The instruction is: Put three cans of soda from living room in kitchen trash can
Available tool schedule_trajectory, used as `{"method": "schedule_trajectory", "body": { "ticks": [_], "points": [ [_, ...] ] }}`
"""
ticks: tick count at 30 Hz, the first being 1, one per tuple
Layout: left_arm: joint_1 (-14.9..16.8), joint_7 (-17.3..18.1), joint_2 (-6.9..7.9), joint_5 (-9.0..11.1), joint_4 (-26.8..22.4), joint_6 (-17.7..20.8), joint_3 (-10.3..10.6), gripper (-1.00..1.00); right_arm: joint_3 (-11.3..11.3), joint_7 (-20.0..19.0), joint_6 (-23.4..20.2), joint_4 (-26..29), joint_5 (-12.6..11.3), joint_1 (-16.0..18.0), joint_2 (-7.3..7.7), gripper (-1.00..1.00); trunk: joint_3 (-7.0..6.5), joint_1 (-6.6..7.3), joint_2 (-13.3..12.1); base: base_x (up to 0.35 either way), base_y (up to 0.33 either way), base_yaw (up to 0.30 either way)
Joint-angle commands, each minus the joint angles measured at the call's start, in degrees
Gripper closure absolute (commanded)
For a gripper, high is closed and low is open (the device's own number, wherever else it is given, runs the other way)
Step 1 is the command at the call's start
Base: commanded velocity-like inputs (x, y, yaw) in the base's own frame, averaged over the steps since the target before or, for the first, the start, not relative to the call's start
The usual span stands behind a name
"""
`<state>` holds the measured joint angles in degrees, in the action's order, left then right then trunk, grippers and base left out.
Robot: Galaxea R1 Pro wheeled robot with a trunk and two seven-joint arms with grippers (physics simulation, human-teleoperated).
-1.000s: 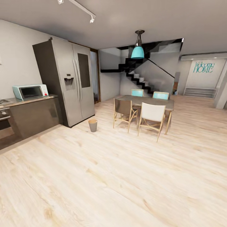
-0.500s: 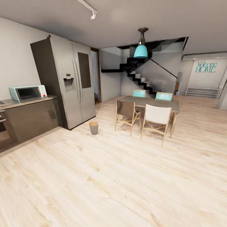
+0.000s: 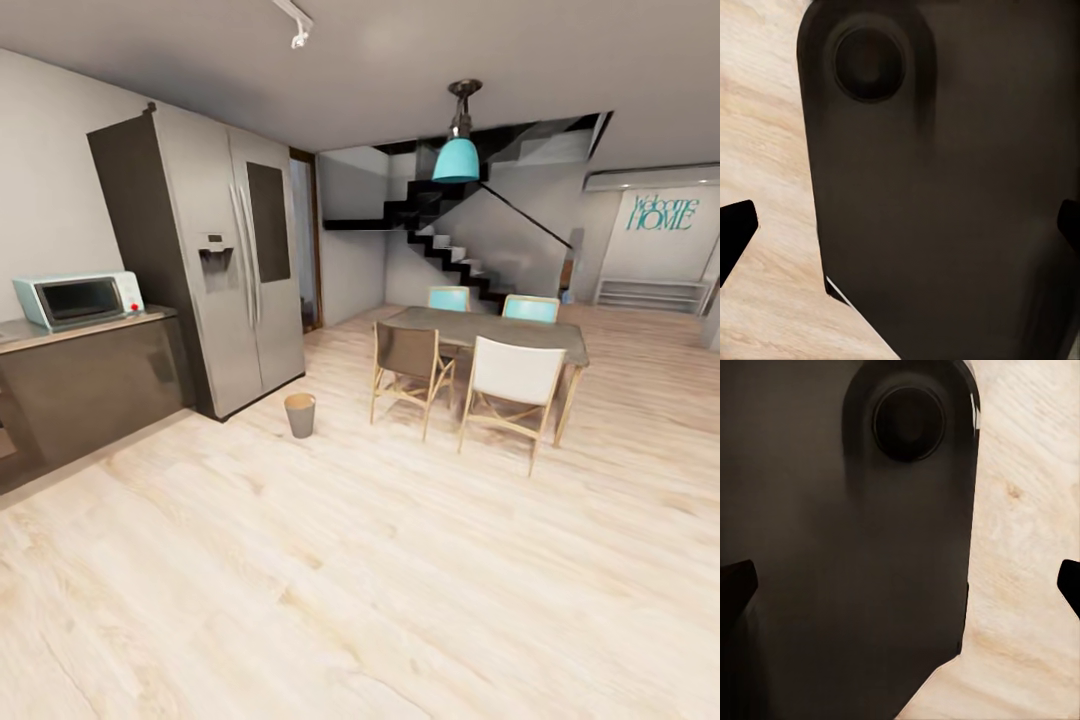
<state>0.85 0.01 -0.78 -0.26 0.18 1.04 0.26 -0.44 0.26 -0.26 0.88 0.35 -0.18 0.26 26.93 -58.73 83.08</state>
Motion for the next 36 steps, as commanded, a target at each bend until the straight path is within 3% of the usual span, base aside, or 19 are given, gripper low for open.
{"method": "schedule_trajectory", "body": {
  "ticks": [1, 36],
  "points": [
    [0.0, 0.0, -0.02, 0.0, 0.0, -0.1, 0.0, -1.0, 0.0, 0.0, 0.0, 0.0, 0.0, 0.0, 0.0, -1.0, 0.0, 0.0, 0.0, 0.341, 0.101, 0.0],
    [0.0, 0.1, -0.27, 0.0, 0.0, -0.3, 0.1, -1.0, -0.1, 0.0, 0.0, 0.0, -0.2, 0.0, -0.04, -1.0, 0.0, 0.0, 0.0, 0.342, 0.094, 0.0]
  ]
}}
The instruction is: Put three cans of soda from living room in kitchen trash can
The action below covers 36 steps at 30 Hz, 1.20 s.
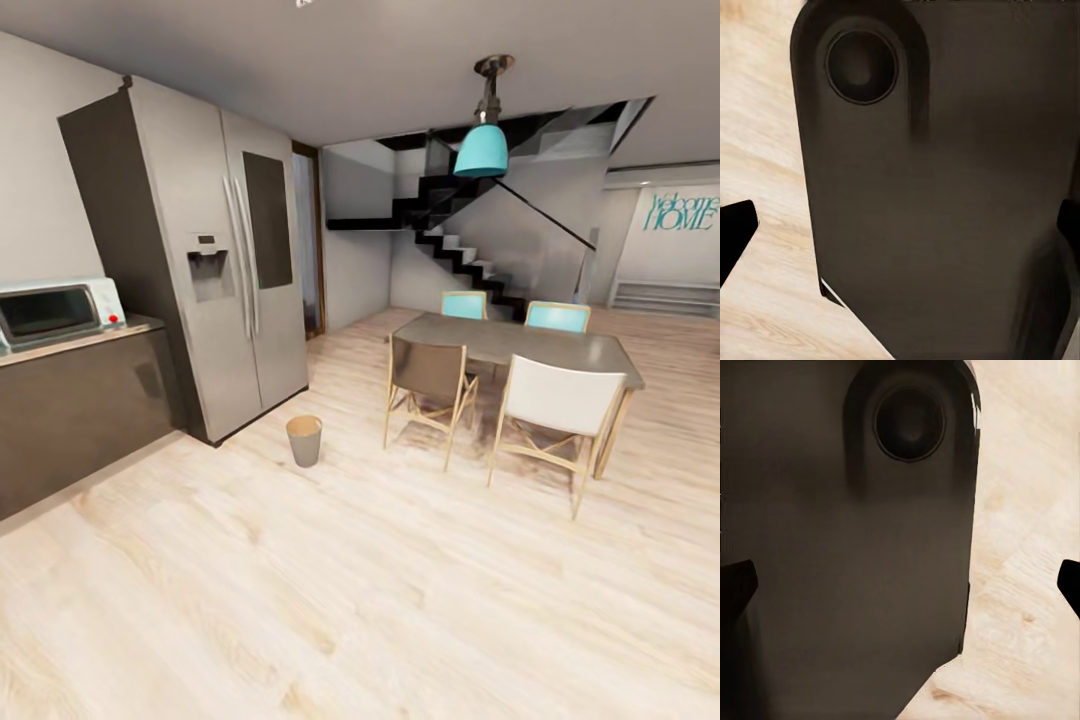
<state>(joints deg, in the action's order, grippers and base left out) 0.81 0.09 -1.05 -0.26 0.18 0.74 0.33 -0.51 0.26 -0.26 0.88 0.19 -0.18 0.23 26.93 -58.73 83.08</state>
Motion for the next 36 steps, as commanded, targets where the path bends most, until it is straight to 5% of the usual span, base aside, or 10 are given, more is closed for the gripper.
{"method": "schedule_trajectory", "body": {
  "ticks": [1, 36],
  "points": [
    [0.0, 0.0, 0.0, 0.0, 0.0, 0.0, 0.0, -1.0, 0.0, 0.0, 0.0, 0.0, -0.1, 0.0, -0.13, -1.0, 0.0, 0.0, 0.0, 0.342, 0.085, 0.0],
    [0.1, 0.0, -0.6, 0.0, -0.1, 0.0, 0.0, -1.0, 0.1, 0.0, -0.1, -0.1, -0.1, 0.0, -0.32, -1.0, 0.0, 0.0, 0.0, 0.343, 0.008, 0.019]
  ]
}}
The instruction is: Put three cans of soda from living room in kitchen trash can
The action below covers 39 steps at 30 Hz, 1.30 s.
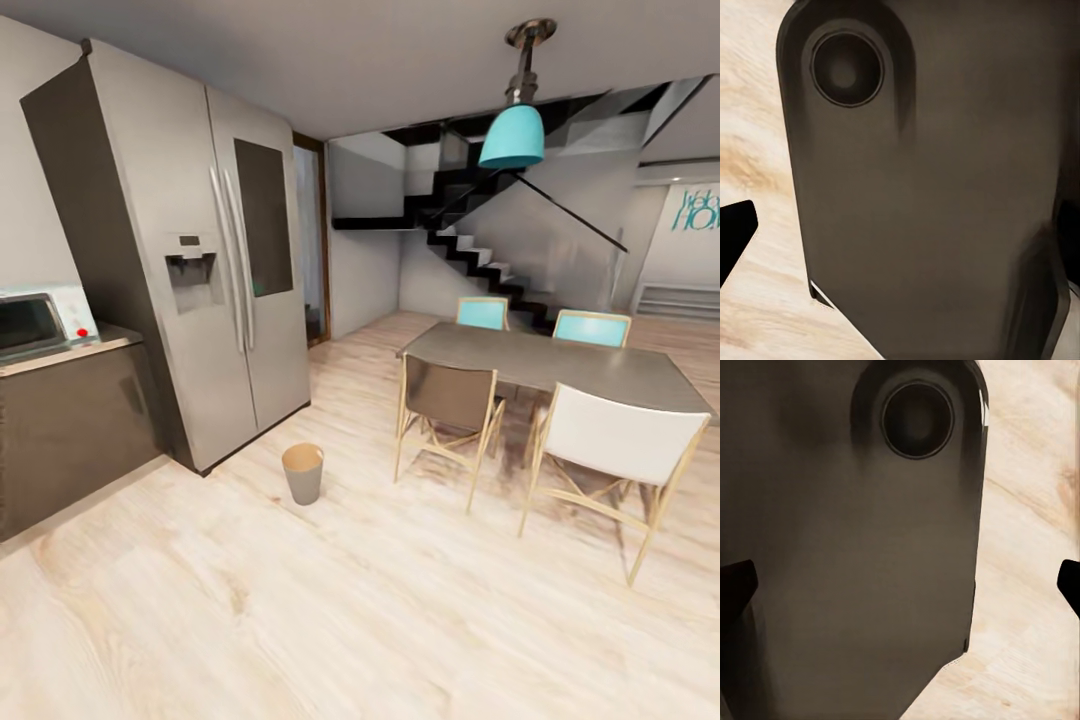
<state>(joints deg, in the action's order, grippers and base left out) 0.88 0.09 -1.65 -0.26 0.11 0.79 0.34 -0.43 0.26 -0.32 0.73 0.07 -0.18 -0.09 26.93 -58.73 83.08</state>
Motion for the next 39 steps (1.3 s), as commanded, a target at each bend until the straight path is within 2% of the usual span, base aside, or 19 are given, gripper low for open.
{"method": "schedule_trajectory", "body": {
  "ticks": [1, 13, 27, 39],
  "points": [
    [0.0, 0.0, 0.0, 0.0, 0.0, 0.0, 0.0, -1.0, 0.0, 0.0, 0.0, 0.0, 0.0, 0.0, 0.0, -1.0, 0.0, 0.0, 0.0, 0.343, 0.0, 0.198],
    [0.0, 0.0, -0.02, 0.0, 0.0, 0.0, 0.0, -1.0, 0.0, 0.0, 0.0, 0.0, 0.0, 0.0, 0.0, -1.0, 0.0, 0.0, 0.0, 0.343, 0.0, 0.227],
    [0.0, 0.0, -0.08, 0.0, 0.0, 0.0, 0.0, -1.0, -0.1, 0.0, 0.0, 0.0, -0.1, 0.0, 0.0, -1.0, 0.0, 0.0, 0.0, 0.343, 0.0, 0.046],
    [0.0, 0.0, -0.76, 0.0, 0.0, 0.0, 0.0, -1.0, -0.1, 0.0, 0.0, 0.0, 0.0, 0.0, 0.11, -1.0, 0.0, 0.0, 0.0, 0.344, 0.0, 0.151]
  ]
}}
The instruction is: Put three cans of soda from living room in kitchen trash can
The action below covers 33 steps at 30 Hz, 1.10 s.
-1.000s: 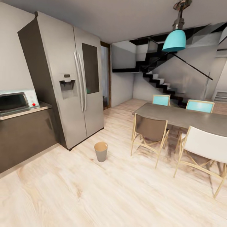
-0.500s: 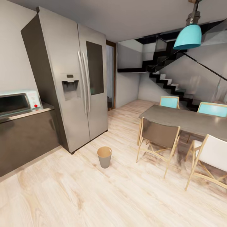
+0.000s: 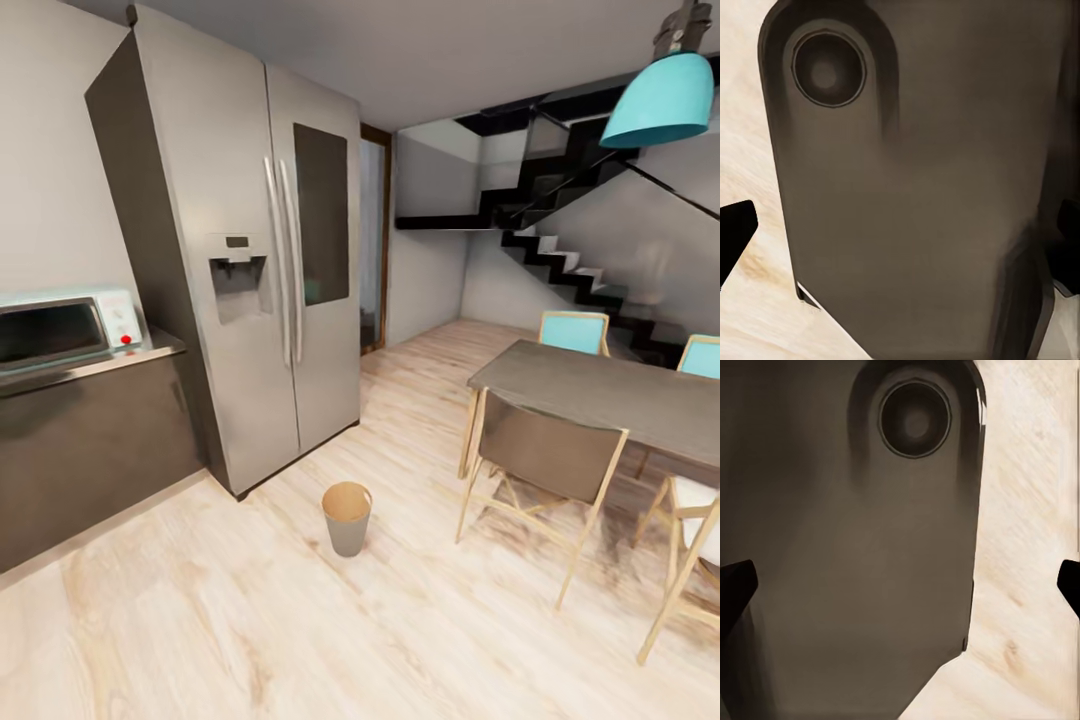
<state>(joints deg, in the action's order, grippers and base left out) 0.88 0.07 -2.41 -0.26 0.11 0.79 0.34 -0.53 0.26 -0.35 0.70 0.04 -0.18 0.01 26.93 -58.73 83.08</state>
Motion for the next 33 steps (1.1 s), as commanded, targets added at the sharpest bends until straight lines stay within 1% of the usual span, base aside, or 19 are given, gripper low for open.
{"method": "schedule_trajectory", "body": {
  "ticks": [1, 8, 18, 24, 33],
  "points": [
    [0.0, 0.0, -0.01, 0.0, 0.0, 0.0, 0.0, -1.0, 0.0, 0.0, 0.0, 0.0, 0.0, 0.0, 0.02, -1.0, 0.0, 0.0, 0.0, 0.344, 0.0, 0.043],
    [0.0, 0.0, -0.07, 0.0, 0.0, 0.0, 0.0, -1.0, 0.0, 0.0, 0.0, 0.0, 0.0, 0.0, 0.07, -1.0, 0.0, 0.0, 0.0, 0.344, 0.0, 0.019],
    [0.0, 0.0, -0.13, 0.0, 0.0, 0.0, 0.0, -1.0, 0.0, 0.0, 0.0, 0.0, -0.1, 0.0, 0.08, -1.0, 0.0, 0.0, 0.0, 0.344, 0.008, 0.088],
    [0.0, 0.0, -0.12, 0.0, 0.1, 0.0, 0.0, -1.0, 0.0, 0.0, 0.0, 0.0, -0.1, 0.0, 0.07, -1.0, 0.0, 0.0, 0.0, 0.325, 0.125, 0.012],
    [0.0, 0.0, -0.13, 0.0, 0.1, 0.1, -0.1, -1.0, 0.0, 0.0, 0.0, -0.1, -0.1, 0.0, 0.07, -1.0, 0.0, 0.0, 0.0, 0.289, 0.194, 0.002]
  ]
}}
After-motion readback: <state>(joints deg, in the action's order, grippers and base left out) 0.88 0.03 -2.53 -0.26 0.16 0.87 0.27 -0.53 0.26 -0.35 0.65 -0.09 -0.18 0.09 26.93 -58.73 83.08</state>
